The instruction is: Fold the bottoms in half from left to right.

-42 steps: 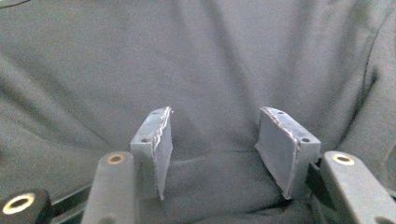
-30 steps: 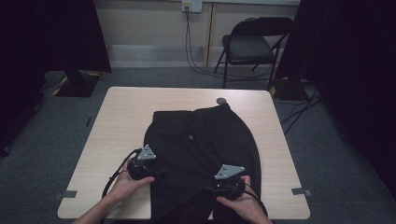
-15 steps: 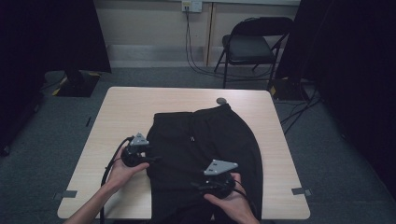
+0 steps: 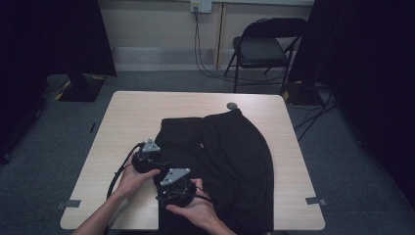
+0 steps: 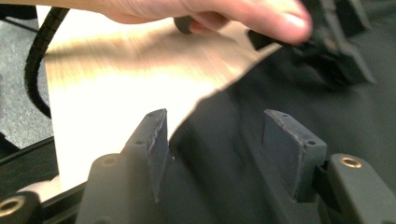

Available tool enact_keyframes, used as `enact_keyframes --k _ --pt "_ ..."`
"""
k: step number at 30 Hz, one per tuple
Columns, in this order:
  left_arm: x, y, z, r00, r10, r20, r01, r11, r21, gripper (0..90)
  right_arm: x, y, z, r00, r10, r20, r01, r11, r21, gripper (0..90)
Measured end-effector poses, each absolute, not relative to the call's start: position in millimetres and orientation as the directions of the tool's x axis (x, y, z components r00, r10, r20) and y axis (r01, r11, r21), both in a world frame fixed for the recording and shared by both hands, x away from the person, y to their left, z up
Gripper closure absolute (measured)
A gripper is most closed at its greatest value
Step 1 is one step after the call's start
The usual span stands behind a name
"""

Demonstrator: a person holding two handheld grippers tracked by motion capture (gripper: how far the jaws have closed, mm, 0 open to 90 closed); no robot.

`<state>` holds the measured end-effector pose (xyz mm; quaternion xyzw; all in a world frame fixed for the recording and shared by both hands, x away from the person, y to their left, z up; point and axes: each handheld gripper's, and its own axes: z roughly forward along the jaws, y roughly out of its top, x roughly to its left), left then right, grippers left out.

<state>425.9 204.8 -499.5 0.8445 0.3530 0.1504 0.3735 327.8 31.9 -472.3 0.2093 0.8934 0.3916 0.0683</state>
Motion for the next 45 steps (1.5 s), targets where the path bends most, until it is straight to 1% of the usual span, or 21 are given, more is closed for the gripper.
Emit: enact_keyframes --k 4,5,7,9,11,12,14,17,21,22,26,28,30,32,33,35,37,40,42,44,45 --pt "426.2 204.9 -499.1 0.706 0.708 -0.005 0.483 -0.476 0.735 38.6 332.4 48.1 -479.7 -0.894 0.448 0.029 0.331 0.614 0.717 39.3" --pt "426.1 204.8 -499.2 0.705 0.709 -0.009 0.485 -0.473 0.735 38.6 335.5 50.8 -482.2 -0.889 0.458 0.017 0.33 0.614 0.717 41.0" --pt "426.7 205.1 -498.8 0.708 0.706 -0.007 0.484 -0.478 0.733 38.5 337.6 52.6 -485.0 -0.882 0.47 0.015 0.339 0.614 0.713 55.4" --pt "427.2 205.2 -498.6 0.706 0.708 -0.009 0.487 -0.476 0.733 38.4 336.1 52.6 -487.4 -0.87 0.492 -0.028 0.338 0.637 0.693 67.7" --pt "428.4 207.3 -498.0 0.702 0.712 0.002 0.486 -0.481 0.729 36.8 333.7 46.7 -486.7 -0.86 0.509 -0.037 0.339 0.625 0.703 79.5" --pt "428.7 208.4 -497.6 0.69 0.724 0.003 0.492 -0.473 0.731 36.5 332.7 43.7 -485.4 -0.856 0.516 -0.035 0.345 0.619 0.706 82.7" --pt "430.1 213.8 -494.0 0.663 0.749 -0.012 0.503 -0.433 0.748 30.5 330.1 33.6 -480.9 -0.853 0.522 -0.013 0.351 0.591 0.726 86.0" --pt "432.4 222.2 -488.0 0.635 0.772 -0.028 0.507 -0.389 0.769 30.5 324.8 15.8 -473.4 -0.844 0.537 -0.01 0.355 0.571 0.74 87.0" --pt "433.1 226.8 -483.1 0.611 0.791 -0.04 0.504 -0.349 0.79 30.4 320.1 -5.3 -471.2 -0.837 0.547 -0.037 0.349 0.584 0.733 87.0" --pt "434.1 227.2 -482.3 0.607 0.794 -0.031 0.501 -0.353 0.79 29.9 320.0 -9.2 -472.3 -0.834 0.55 -0.038 0.352 0.585 0.731 87.0" --pt "441.2 229.1 -482.5 0.602 0.794 -0.08 0.536 -0.328 0.778 29.2 323.6 -24.5 -483.4 -0.828 0.561 -0.026 0.375 0.588 0.717 86.9" --pt "442.4 229.5 -483.8 0.604 0.794 -0.066 0.531 -0.34 0.776 29.7 324.0 -27.5 -488.4 -0.829 0.559 -0.022 0.38 0.592 0.71 87.0" --pt "445.8 231.5 -485.8 0.597 0.796 -0.096 0.548 -0.318 0.774 31.6 323.9 -28.9 -493.0 -0.829 0.558 -0.024 0.379 0.594 0.709 87.0" --pt "450.3 231.2 -489.3 0.557 0.82 -0.134 0.577 -0.265 0.772 33.8 324.5 -29.9 -493.3 -0.829 0.559 -0.011 0.385 0.587 0.712 87.0" --pt "452.1 229.8 -490.8 0.566 0.811 -0.148 0.579 -0.263 0.772 34.8 324.4 -29.6 -493.3 -0.829 0.559 -0.012 0.386 0.588 0.711 87.0" --pt "453.7 226.1 -492.3 0.562 0.823 -0.087 0.562 -0.302 0.77 36.1 322.7 -29.0 -493.8 -0.832 0.555 -0.007 0.385 0.585 0.714 87.1" --pt "459.8 224.7 -494.7 0.572 0.81 -0.131 0.599 -0.304 0.741 34.6 320.0 -27.9 -494.6 -0.835 0.55 -0.002 0.381 0.582 0.719 87.1" --pt "464.4 217.7 -498.7 0.584 0.803 -0.116 0.592 -0.325 0.737 36.2 318.4 -25.7 -495.2 -0.837 0.546 0.004 0.38 0.578 0.722 87.2" --pt "464.1 210.1 -499.4 0.584 0.808 -0.072 0.574 -0.349 0.74 36.9 318.3 -24.9 -495.6 -0.837 0.548 0.009 0.382 0.572 0.726 87.2" --pt "464.0 203.6 -499.6 0.588 0.809 -0.02 0.551 -0.382 0.742 41.6 318.9 -23.9 -495.6 -0.838 0.546 0.012 0.383 0.572 0.725 87.2" --pt "464.5 202.9 -499.6 0.582 0.813 -0.027 0.553 -0.371 0.746 47.6 319.2 -23.2 -495.6 -0.839 0.544 0.01 0.38 0.574 0.725 87.2"
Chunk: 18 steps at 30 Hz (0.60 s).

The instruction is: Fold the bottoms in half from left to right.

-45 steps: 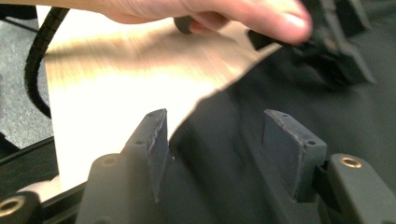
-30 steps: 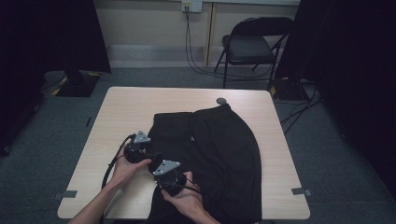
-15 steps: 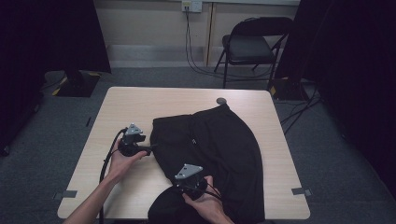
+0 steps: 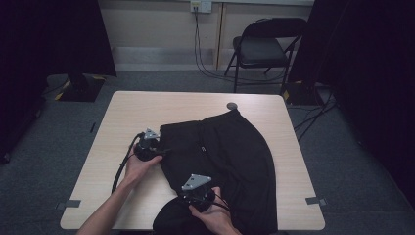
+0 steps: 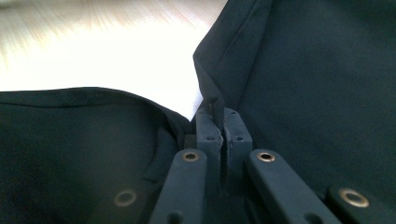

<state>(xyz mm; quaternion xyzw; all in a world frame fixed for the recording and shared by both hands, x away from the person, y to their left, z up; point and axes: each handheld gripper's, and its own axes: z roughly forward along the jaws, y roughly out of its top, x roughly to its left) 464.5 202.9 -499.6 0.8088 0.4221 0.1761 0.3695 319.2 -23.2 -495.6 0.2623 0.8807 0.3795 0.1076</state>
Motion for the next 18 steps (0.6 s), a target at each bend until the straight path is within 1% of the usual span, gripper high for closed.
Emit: enact_keyframes --k 1,2,3,4,5,6,8,11,12,14,18 --pt "465.0 202.2 -499.9 0.563 0.826 -0.035 0.558 -0.349 0.753 55.6 319.2 -22.0 -495.7 -0.838 0.545 0.01 0.381 0.573 0.726 87.1" --pt "466.2 201.9 -500.3 0.557 0.829 -0.054 0.564 -0.329 0.757 66.1 319.8 -20.9 -495.8 -0.839 0.544 0.009 0.379 0.573 0.727 87.2" --pt "466.6 201.3 -500.6 0.547 0.835 -0.069 0.571 -0.311 0.76 74.6 320.7 -18.9 -495.5 -0.838 0.546 0.013 0.384 0.572 0.725 87.1" --pt "467.3 201.0 -501.1 0.544 0.835 -0.087 0.576 -0.296 0.762 81.7 322.0 -17.3 -495.0 -0.837 0.547 0.013 0.386 0.574 0.723 87.2" --pt "468.5 201.4 -501.3 0.545 0.832 -0.102 0.579 -0.285 0.764 85.5 323.8 -14.8 -494.6 -0.834 0.552 0.02 0.395 0.569 0.721 87.3" --pt "469.2 202.9 -501.2 0.54 0.832 -0.126 0.585 -0.263 0.767 86.7 325.5 -11.2 -494.2 -0.834 0.551 0.038 0.406 0.565 0.719 87.4" --pt "470.5 209.9 -498.7 0.524 0.827 -0.203 0.596 -0.186 0.781 87.5 326.1 -6.0 -491.8 -0.842 0.537 0.04 0.395 0.565 0.724 87.5" --pt "470.1 218.8 -488.5 0.503 0.826 -0.254 0.589 -0.113 0.8 87.8 326.1 1.0 -481.3 -0.85 0.523 0.058 0.382 0.538 0.752 87.6" --pt "469.2 220.9 -483.1 0.507 0.824 -0.252 0.582 -0.112 0.805 87.9 326.3 3.7 -476.5 -0.854 0.516 0.061 0.375 0.53 0.76 87.6" --pt "469.4 222.6 -473.7 0.523 0.824 -0.217 0.568 -0.147 0.81 87.8 326.2 10.1 -464.4 -0.864 0.499 0.063 0.353 0.513 0.783 87.6" --pt "471.7 233.2 -446.3 0.515 0.83 -0.213 0.531 -0.113 0.84 87.9 324.2 22.3 -440.5 -0.882 0.469 0.048 0.306 0.491 0.816 87.7"
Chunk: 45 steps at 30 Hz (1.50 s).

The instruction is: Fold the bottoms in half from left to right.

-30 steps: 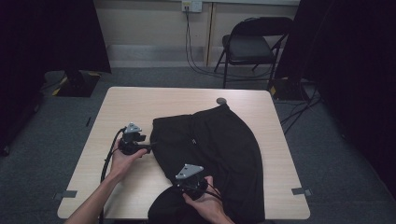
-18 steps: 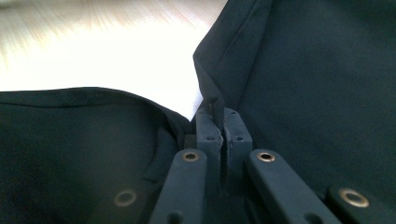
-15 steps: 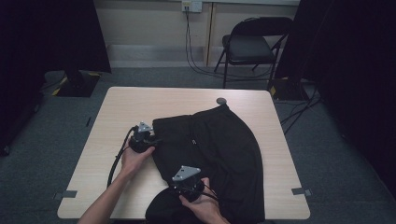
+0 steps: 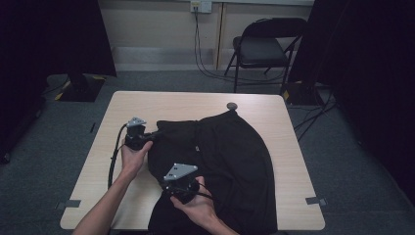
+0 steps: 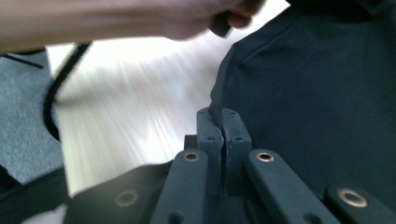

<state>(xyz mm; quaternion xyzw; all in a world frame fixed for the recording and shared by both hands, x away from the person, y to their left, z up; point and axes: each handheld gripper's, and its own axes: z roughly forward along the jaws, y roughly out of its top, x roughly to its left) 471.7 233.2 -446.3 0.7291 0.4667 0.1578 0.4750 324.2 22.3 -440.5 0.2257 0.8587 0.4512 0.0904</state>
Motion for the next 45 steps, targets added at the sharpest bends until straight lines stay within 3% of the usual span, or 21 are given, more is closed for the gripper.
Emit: enact_keyframes --k 13,18,27,37,43,45 --pt "464.4 273.2 -325.9 0.489 0.855 -0.169 0.377 -0.032 0.926 87.9 324.9 45.8 -329.8 -0.911 0.412 -0.02 0.128 0.328 0.936 87.9" --pt "460.8 275.5 -306.4 0.48 0.866 -0.14 0.357 -0.047 0.933 87.9 326.0 37.3 -296.6 -0.909 0.414 -0.037 0.078 0.257 0.963 87.8" --pt "480.9 227.9 -372.3 0.509 0.844 -0.169 0.465 -0.105 0.879 87.7 337.6 -26.2 -352.0 -0.849 0.526 0.048 0.212 0.257 0.943 87.9" --pt "505.7 164.9 -397.6 0.566 0.81 -0.154 0.484 -0.175 0.857 85.0 347.4 -98.2 -389.9 -0.748 0.661 0.064 0.315 0.268 0.911 87.9" --pt "504.9 159.9 -403.8 0.567 0.812 -0.139 0.459 -0.171 0.872 47.8 366.7 -133.4 -434.8 -0.672 0.736 0.086 0.436 0.299 0.848 87.9" --pt "500.5 161.8 -400.3 0.576 0.809 -0.121 0.445 -0.185 0.876 44.0 371.6 -138.7 -441.8 -0.663 0.745 0.078 0.454 0.317 0.833 87.9"
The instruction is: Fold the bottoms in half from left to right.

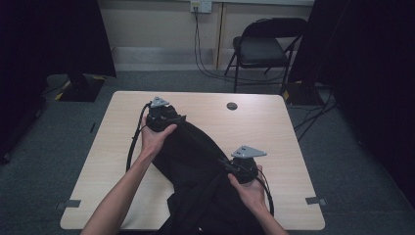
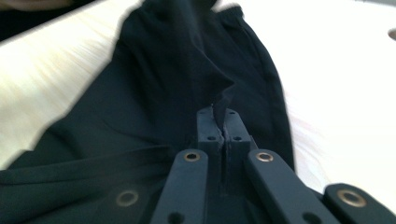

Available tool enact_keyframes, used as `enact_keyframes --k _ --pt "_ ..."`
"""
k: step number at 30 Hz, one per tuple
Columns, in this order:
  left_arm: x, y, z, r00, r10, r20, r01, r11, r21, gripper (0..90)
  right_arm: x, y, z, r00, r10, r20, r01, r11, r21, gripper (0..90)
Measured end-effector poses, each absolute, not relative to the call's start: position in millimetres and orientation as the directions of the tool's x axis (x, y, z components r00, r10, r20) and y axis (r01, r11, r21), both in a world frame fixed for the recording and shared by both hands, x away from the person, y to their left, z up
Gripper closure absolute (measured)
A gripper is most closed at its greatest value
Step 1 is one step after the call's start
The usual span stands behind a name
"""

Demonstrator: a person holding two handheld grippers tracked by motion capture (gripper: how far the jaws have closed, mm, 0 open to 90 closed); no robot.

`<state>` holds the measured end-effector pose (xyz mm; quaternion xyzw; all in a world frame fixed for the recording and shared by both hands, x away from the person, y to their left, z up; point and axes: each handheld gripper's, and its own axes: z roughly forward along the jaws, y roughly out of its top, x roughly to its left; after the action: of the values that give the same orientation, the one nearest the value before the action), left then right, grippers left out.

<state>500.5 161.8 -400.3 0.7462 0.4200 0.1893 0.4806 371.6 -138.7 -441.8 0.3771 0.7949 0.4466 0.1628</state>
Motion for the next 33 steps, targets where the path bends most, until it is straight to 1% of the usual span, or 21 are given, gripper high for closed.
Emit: enact_keyframes --k 2,4,6,10,12,13,14,15,16,17,19,20,22,24,28,29,31,32,33 --pt "495.9 166.5 -399.3 0.571 0.813 -0.117 0.431 -0.175 0.885 43.1 374.6 -139.6 -446.5 -0.658 0.75 0.059 0.466 0.344 0.815 87.9" --pt "494.3 172.5 -398.1 0.564 0.815 -0.13 0.433 -0.159 0.887 40.2 377.6 -141.5 -452.8 -0.647 0.758 0.079 0.498 0.342 0.797 87.9" --pt "493.3 178.9 -396.3 0.559 0.821 -0.115 0.431 -0.169 0.886 36.9 379.4 -143.1 -459.1 -0.638 0.767 0.069 0.513 0.356 0.781 87.8" --pt "487.8 189.1 -400.2 0.558 0.823 -0.107 0.448 -0.19 0.874 38.0 381.2 -150.0 -460.0 -0.617 0.784 0.063 0.523 0.349 0.777 87.6" --pt "480.5 192.5 -408.5 0.555 0.824 -0.116 0.468 -0.194 0.862 41.3 382.5 -154.0 -458.7 -0.611 0.791 0.043 0.514 0.354 0.781 86.8" --pt "477.3 193.0 -412.4 0.557 0.822 -0.117 0.472 -0.198 0.859 44.1 383.7 -157.5 -458.5 -0.601 0.798 0.046 0.521 0.347 0.78 84.5" --pt "471.2 192.9 -420.5 0.565 0.817 -0.116 0.486 -0.216 0.847 46.2 384.4 -159.6 -458.6 -0.593 0.804 0.047 0.526 0.343 0.778 83.7" --pt "467.2 192.2 -426.1 0.578 0.809 -0.112 0.494 -0.237 0.837 50.6 385.5 -162.4 -459.1 -0.587 0.808 0.047 0.536 0.344 0.771 82.7" --pt "461.9 190.8 -433.9 0.6 0.793 -0.105 0.502 -0.272 0.821 54.5 386.1 -163.8 -459.5 -0.581 0.813 0.037 0.542 0.352 0.763 81.0" --pt "456.0 190.2 -441.0 0.618 0.781 -0.094 0.505 -0.301 0.809 56.6 386.2 -165.7 -459.6 -0.566 0.824 0.016 0.548 0.361 0.755 79.5" --pt "443.2 191.3 -456.1 0.641 0.76 -0.112 0.526 -0.328 0.784 63.5 385.4 -171.6 -458.2 -0.542 0.84 -0.031 0.541 0.376 0.752 79.9" --pt "438.5 192.3 -459.8 0.646 0.755 -0.112 0.529 -0.336 0.78 65.1 384.0 -175.9 -456.2 -0.527 0.848 -0.059 0.529 0.382 0.758 79.8" --pt "426.8 195.8 -468.9 0.668 0.737 -0.104 0.53 -0.374 0.761 68.2 381.9 -181.2 -452.5 -0.516 0.855 -0.053 0.529 0.367 0.765 79.2" --pt "421.2 198.0 -475.0 0.666 0.736 -0.118 0.552 -0.38 0.742 70.7 375.1 -177.6 -448.4 -0.563 0.826 -0.028 0.491 0.361 0.793 76.6" --pt "414.3 194.6 -490.2 0.678 0.72 -0.145 0.58 -0.404 0.708 71.5 362.4 -145.9 -452.9 -0.668 0.744 0.02 0.459 0.39 0.799 75.5" --pt "413.7 192.7 -492.8 0.681 0.719 -0.135 0.576 -0.413 0.705 70.0 360.7 -134.9 -458.0 -0.696 0.716 0.046 0.469 0.406 0.785 74.6" --pt "412.7 190.2 -493.7 0.686 0.72 -0.106 0.555 -0.423 0.716 66.5 357.1 -117.9 -465.8 -0.745 0.666 0.041 0.452 0.457 0.766 72.7" --pt "411.9 187.8 -493.3 0.678 0.731 -0.077 0.549 -0.435 0.714 66.0 355.8 -112.5 -468.3 -0.758 0.651 0.04 0.446 0.473 0.76 72.3" --pt "411.8 186.0 -493.1 0.68 0.733 -0.028 0.528 -0.463 0.712 66.0 354.7 -106.0 -471.5 -0.771 0.635 0.039 0.443 0.491 0.751 72.1"
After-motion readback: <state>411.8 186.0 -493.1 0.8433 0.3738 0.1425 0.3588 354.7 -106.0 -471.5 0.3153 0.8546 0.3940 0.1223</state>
